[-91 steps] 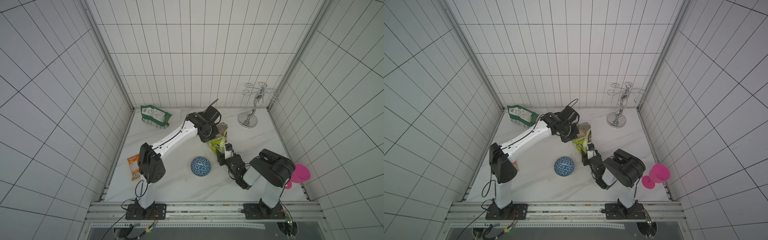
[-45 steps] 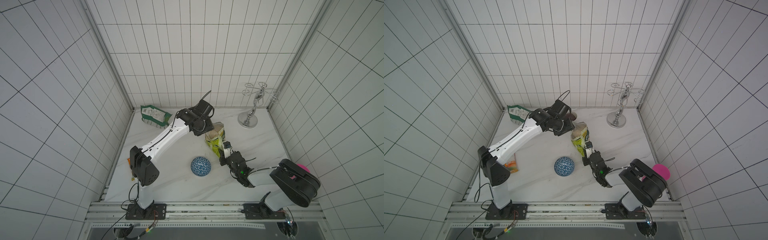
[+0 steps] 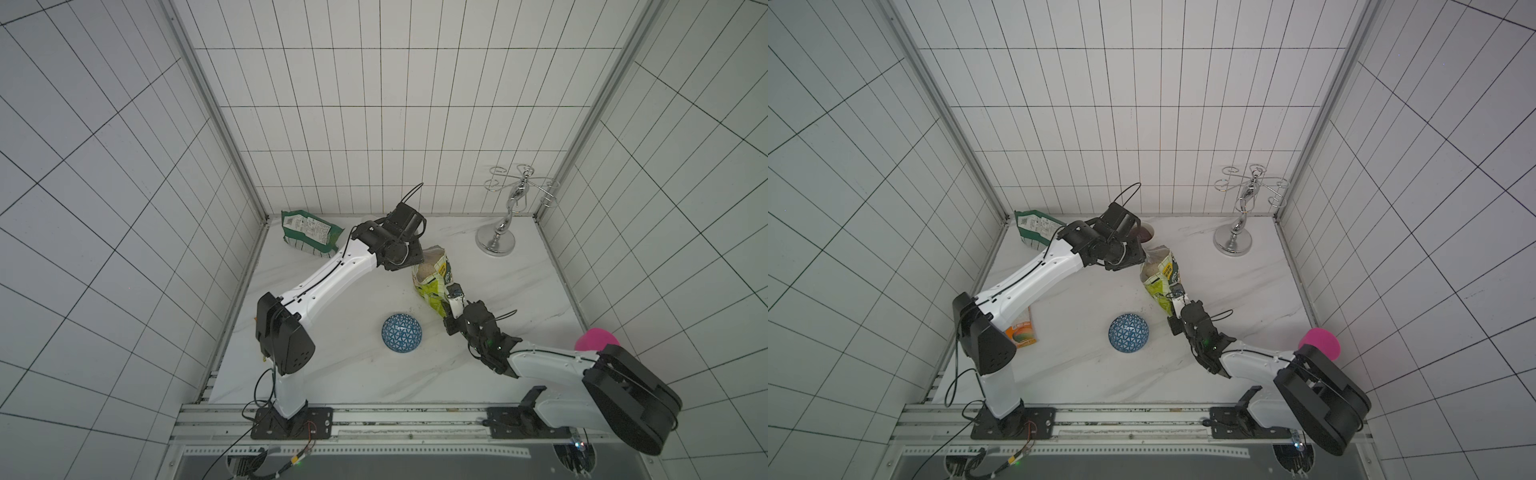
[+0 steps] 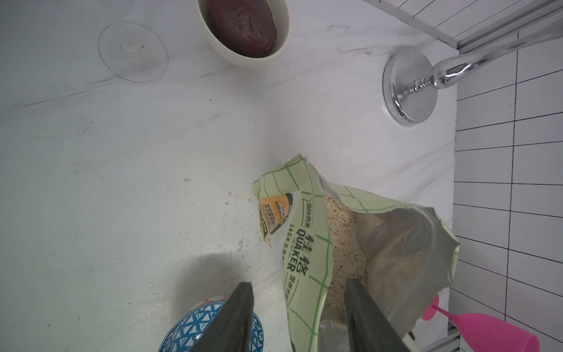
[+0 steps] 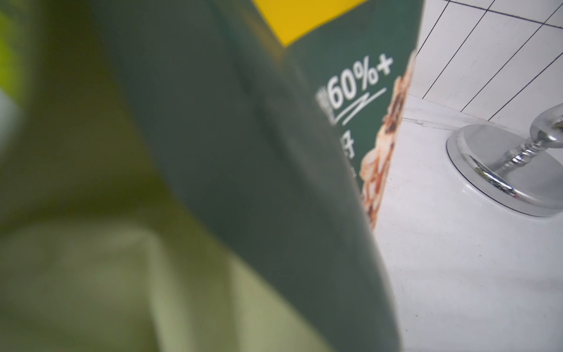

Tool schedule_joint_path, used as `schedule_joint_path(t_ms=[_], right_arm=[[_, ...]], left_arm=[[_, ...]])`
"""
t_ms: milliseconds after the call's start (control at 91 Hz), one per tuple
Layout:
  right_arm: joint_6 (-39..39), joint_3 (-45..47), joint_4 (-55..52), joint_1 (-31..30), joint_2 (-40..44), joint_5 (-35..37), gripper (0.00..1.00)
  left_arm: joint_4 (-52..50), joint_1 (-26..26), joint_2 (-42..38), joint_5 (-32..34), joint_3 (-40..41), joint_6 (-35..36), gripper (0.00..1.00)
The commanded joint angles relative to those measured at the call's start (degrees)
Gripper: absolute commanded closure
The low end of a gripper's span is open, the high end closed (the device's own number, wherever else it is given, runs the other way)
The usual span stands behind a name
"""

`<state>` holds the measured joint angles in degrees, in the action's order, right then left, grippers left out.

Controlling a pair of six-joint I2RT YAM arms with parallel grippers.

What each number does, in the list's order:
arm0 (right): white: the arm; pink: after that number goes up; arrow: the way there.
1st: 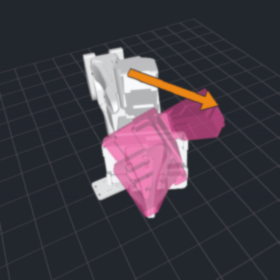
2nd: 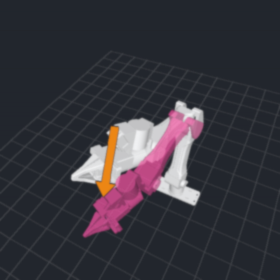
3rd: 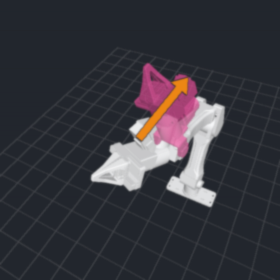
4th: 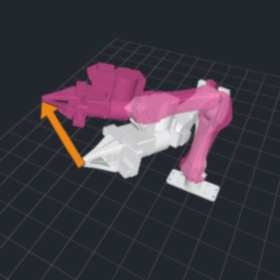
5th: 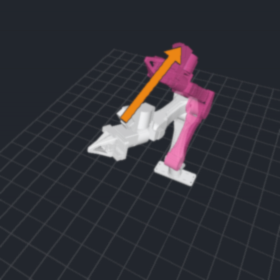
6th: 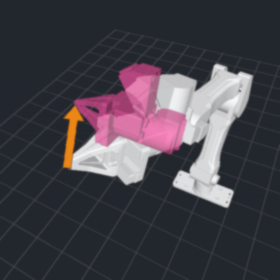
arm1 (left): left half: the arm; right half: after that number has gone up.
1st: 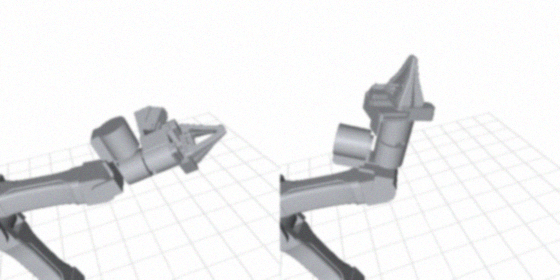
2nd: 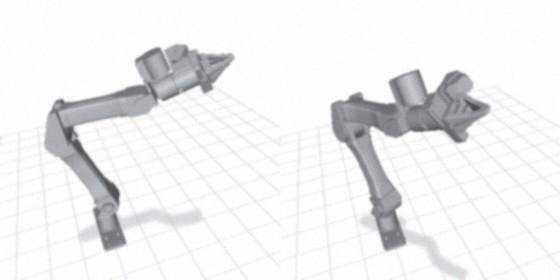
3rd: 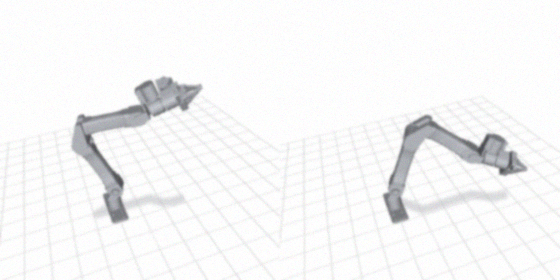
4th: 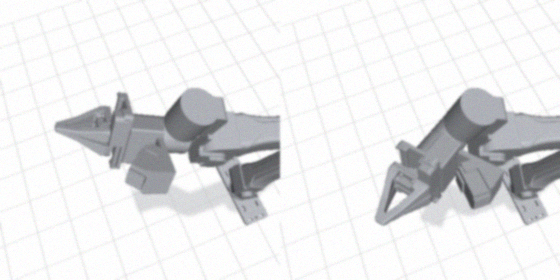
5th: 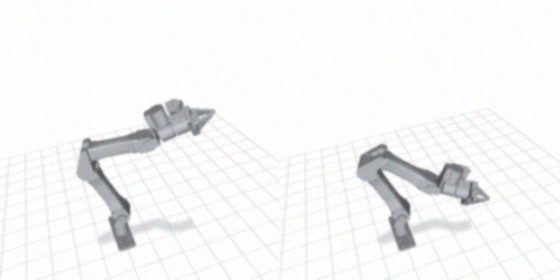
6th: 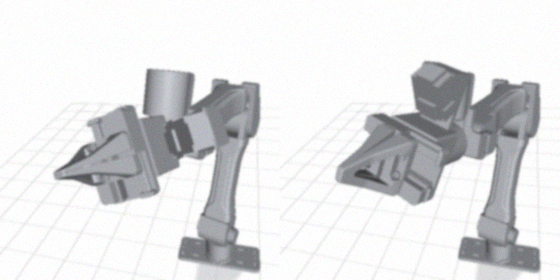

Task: Pour the oats into the breakfast bowl
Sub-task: Pick up the oats bag from the center of the board.

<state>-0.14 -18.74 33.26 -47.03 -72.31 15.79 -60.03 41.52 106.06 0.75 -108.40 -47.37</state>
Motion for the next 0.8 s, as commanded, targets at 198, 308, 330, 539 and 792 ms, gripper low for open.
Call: schedule_joint_path(t_ms=[198,308,330,539,792], right_arm=[[5.1,-4.3,-10.8,-0.9,8.1,0.9,1.0],[5.8,-5.0,-13.8,-1.0,10.7,0.9,1.0],[5.9,-5.0,-14.1,-1.0,11.0,0.9,1.0],[6.7,-7.8,-20.7,-1.0,13.3,2.2,1.0],[8.1,-14.7,-34.9,-1.0,13.5,8.8,1.0]], left_arm=[[2.2,-0.7,2.5,2.7,2.4,2.5,0.56],[1.9,-1.4,3.3,3.7,3.5,2.8,0.77],[1.7,-1.5,3.4,3.7,3.7,2.7,0.81],[1.1,-2.1,3.0,6.8,5.8,4.2,1.0],[-3.8,-2.8,-1.0,18.1,5.8,6.4,1.0]])
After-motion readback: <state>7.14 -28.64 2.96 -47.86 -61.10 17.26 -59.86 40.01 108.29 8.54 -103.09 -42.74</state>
